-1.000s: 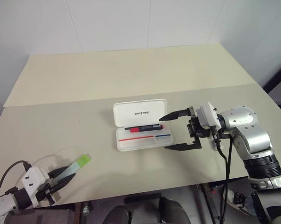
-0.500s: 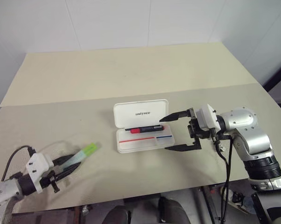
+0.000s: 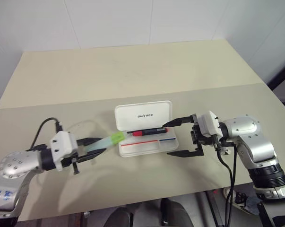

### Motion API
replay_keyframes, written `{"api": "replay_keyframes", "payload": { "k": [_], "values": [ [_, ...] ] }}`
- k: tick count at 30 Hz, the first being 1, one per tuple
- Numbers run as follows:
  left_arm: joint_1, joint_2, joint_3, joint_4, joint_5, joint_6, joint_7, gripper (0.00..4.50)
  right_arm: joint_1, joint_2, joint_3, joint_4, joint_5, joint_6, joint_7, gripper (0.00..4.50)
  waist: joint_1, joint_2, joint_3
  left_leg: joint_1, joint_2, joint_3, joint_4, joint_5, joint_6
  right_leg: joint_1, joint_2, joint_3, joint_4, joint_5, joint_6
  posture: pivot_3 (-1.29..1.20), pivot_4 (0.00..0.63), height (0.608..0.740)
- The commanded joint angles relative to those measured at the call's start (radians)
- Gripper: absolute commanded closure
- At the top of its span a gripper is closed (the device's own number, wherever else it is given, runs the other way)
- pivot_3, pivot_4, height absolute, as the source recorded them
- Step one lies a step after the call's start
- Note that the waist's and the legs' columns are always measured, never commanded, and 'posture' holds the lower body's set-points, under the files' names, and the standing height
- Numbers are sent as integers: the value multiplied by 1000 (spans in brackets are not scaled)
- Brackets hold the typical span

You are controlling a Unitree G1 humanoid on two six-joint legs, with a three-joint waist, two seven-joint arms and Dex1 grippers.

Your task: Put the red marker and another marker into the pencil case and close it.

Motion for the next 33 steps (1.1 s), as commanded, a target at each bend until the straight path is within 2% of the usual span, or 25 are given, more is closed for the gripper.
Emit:
{"api": "replay_keyframes", "payload": {
  "k": [1,7,14,21,33],
  "values": [
    [-60,-28,-80,3,37,3,15,3378,22,-24,-45,-63,26,12,-23,0,0,0,0,0,0,0,0,0,0,0,0,0,0,0,0,0,150,740],
    [-195,-89,-238,84,135,-2,23,3378,90,-66,-89,-113,40,51,-55,0,1,-1,-1,0,0,0,2,0,0,0,1,-4,0,0,0,0,150,740],
    [-339,-162,-340,210,218,-57,15,3378,167,-102,-124,-143,36,53,-76,0,3,-1,-1,-1,0,0,8,0,0,1,0,-6,1,0,1,0,150,740],
    [-407,-219,-382,264,228,-70,-2,3378,210,-118,-145,-187,47,70,-106,0,3,-2,-1,-3,0,0,13,0,0,2,0,-7,1,1,2,0,150,740],
    [-353,-164,-367,243,237,-50,-24,3378,227,-124,-148,-207,52,78,-138,0,4,-2,-1,-4,0,-1,13,0,0,2,0,-6,1,1,2,0,150,740]
  ]
}}
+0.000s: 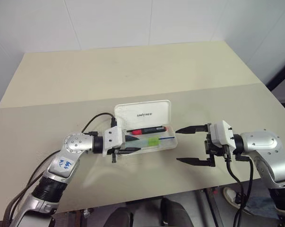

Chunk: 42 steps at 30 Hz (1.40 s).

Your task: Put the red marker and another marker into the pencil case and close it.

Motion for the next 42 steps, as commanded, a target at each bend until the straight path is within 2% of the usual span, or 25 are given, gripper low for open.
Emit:
{"api": "replay_keyframes", "payload": {
  "k": [1,13,23,34,42],
  "values": [
    [8,15,26,-30,0,4,5,3378,0,-13,-36,-38,22,-1,-11,0,2,0,0,0,0,0,0,0,0,0,0,0,0,0,0,0,150,740],
    [-14,-17,-4,-21,24,20,17,3378,-10,-8,-25,-47,25,1,-23,0,0,0,0,0,-1,0,0,0,0,0,-1,0,0,0,0,0,150,740],
    [-6,-20,7,-43,24,45,29,20,-5,-4,-24,-56,28,5,-32,0,0,0,0,0,0,0,1,0,0,0,-1,0,0,0,0,0,150,740],
    [45,-33,81,-120,-83,38,22,20,-1,4,-18,-54,42,18,-40,0,0,0,0,0,0,0,1,0,0,0,-1,0,0,0,0,0,150,740],
    [80,0,145,-186,-175,9,-40,20,36,-4,-53,-89,71,80,-95,0,1,0,0,0,0,0,1,0,0,0,-1,0,0,0,0,0,150,740]
  ]
}}
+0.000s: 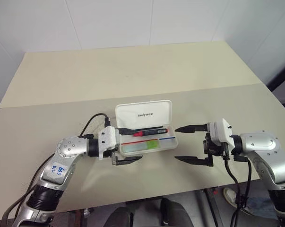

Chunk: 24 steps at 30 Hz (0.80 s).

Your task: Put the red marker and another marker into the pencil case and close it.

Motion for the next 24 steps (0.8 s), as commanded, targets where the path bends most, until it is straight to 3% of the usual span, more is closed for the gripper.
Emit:
{"api": "replay_keyframes", "payload": {
  "k": [1,7,18,24],
  "values": [
    [2,12,51,-69,-56,-20,-12,20,36,-20,-71,-58,39,23,-27,0,1,0,0,0,0,0,0,0,0,0,0,0,0,0,0,0,150,740],
    [16,22,103,-96,-91,0,5,20,131,-57,-182,-96,57,98,-101,0,1,0,0,0,-1,0,0,0,0,0,0,0,0,1,-1,0,150,740],
    [124,30,135,-249,-149,97,67,20,250,-159,-329,-162,110,212,-104,0,3,0,0,0,0,0,0,0,0,1,0,1,-1,1,-1,0,150,740],
    [135,12,114,-260,-146,108,91,20,273,-164,-346,-178,52,253,-197,0,5,0,0,1,0,0,0,0,0,2,1,3,-2,1,-1,0,150,740]
  ]
}}
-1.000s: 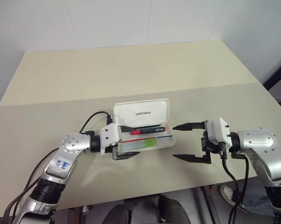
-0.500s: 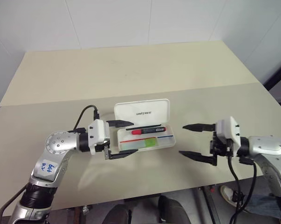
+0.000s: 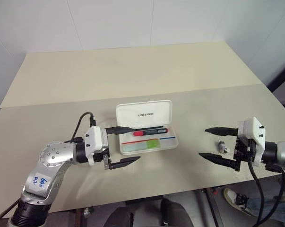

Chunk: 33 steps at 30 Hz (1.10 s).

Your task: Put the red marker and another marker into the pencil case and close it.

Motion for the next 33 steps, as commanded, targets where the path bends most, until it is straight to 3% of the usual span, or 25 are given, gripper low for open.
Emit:
{"api": "replay_keyframes", "payload": {
  "k": [1,10,25,33],
  "values": [
    [7,-10,-10,-29,-15,-4,11,20,20,-11,-30,-40,-35,12,-57,0,2,0,0,0,0,0,0,0,0,0,0,0,0,0,0,0,150,740],
    [-79,-7,-23,43,-3,-25,-12,20,90,114,-41,-55,-91,120,-331,0,19,0,-1,0,-1,0,0,0,0,0,0,0,0,0,0,0,150,740],
    [-160,-14,-43,134,21,-75,-47,20,246,331,-98,-5,-227,9,-544,0,18,0,-1,1,-2,1,0,0,0,-1,2,1,1,0,0,0,150,740],
    [-200,-31,-62,173,31,-99,-64,20,291,419,-106,-21,-229,-9,-611,0,15,0,-1,3,-2,1,-1,0,0,-1,3,1,2,0,0,0,150,740]
  ]
}}
